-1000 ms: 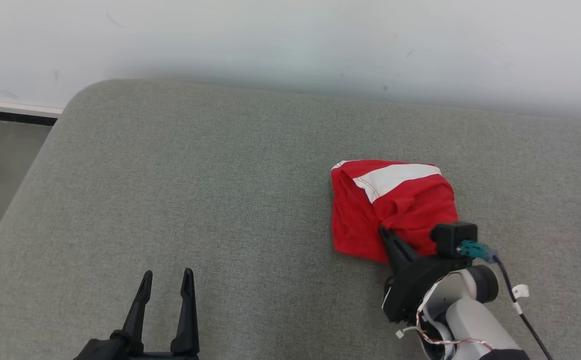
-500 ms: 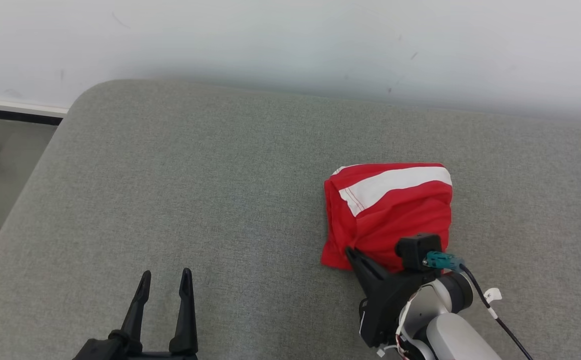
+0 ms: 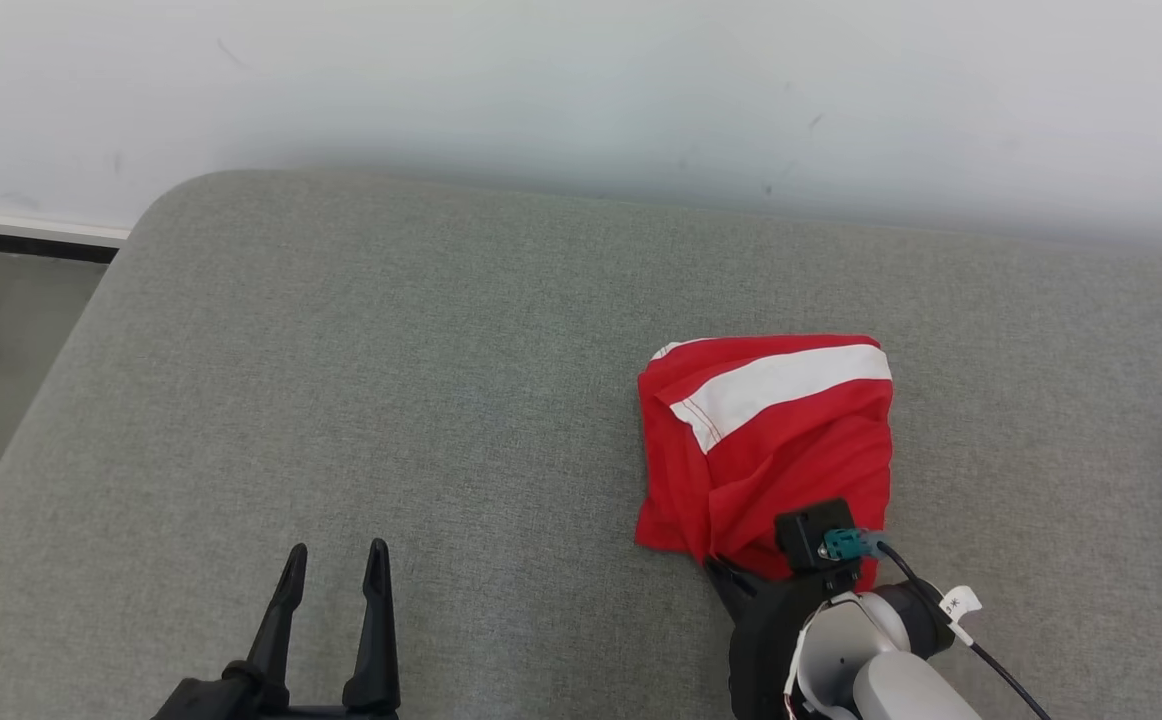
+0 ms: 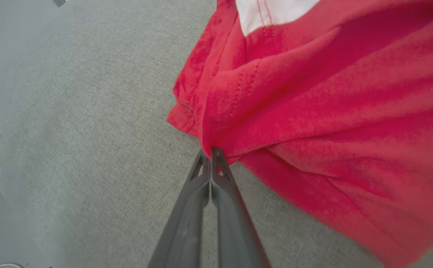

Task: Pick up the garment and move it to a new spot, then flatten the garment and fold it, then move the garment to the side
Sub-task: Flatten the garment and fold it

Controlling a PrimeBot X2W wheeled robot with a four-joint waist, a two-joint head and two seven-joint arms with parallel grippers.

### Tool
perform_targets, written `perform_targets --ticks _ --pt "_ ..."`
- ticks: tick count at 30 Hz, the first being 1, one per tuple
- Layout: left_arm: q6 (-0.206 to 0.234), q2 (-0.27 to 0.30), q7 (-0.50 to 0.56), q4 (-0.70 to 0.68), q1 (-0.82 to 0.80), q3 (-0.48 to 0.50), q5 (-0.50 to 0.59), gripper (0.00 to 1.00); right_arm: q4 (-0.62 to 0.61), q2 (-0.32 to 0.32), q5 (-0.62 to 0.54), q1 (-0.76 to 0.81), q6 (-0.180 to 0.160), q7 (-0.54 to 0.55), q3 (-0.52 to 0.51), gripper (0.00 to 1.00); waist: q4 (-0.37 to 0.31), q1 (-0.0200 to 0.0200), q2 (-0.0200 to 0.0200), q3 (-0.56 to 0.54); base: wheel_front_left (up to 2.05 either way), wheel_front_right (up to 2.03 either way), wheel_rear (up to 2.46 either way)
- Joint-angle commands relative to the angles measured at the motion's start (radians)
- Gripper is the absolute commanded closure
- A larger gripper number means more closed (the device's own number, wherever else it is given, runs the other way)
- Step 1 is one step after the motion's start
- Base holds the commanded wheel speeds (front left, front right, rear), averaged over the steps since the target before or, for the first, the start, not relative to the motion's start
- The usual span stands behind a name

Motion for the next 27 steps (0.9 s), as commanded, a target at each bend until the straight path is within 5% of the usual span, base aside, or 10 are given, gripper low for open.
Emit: perform_targets --ticks 1,16,18,27 --pt "-0.002 0.001 -0.003 0.003 0.007 -0.001 -0.002 0.00 0.014 -0.001 -0.009 -0.015 -0.002 0.003 0.003 1.00 0.001 0.0000 -0.0001 -0.001 0.00 0.00 0.00" --pt "-0.003 0.001 -0.003 0.009 0.018 -0.011 -0.013 0.00 0.144 -0.001 0.139 -0.128 -0.002 -0.062 0.103 0.97 0.037 0.0000 -0.0001 -0.011 0.00 0.00 0.00" --pt "-0.002 0.001 -0.003 0.008 0.020 -0.009 -0.015 0.00 0.150 -0.001 0.157 -0.138 -0.002 -0.067 0.115 0.00 0.038 0.0000 -0.0001 -0.014 0.00 0.00 0.00" --pt "0.006 0.001 -0.003 0.002 0.030 0.013 -0.015 0.00 0.094 -0.001 0.219 -0.148 -0.002 -0.009 0.115 0.00 0.014 0.0000 -0.0001 -0.034 0.00 0.00 0.00"
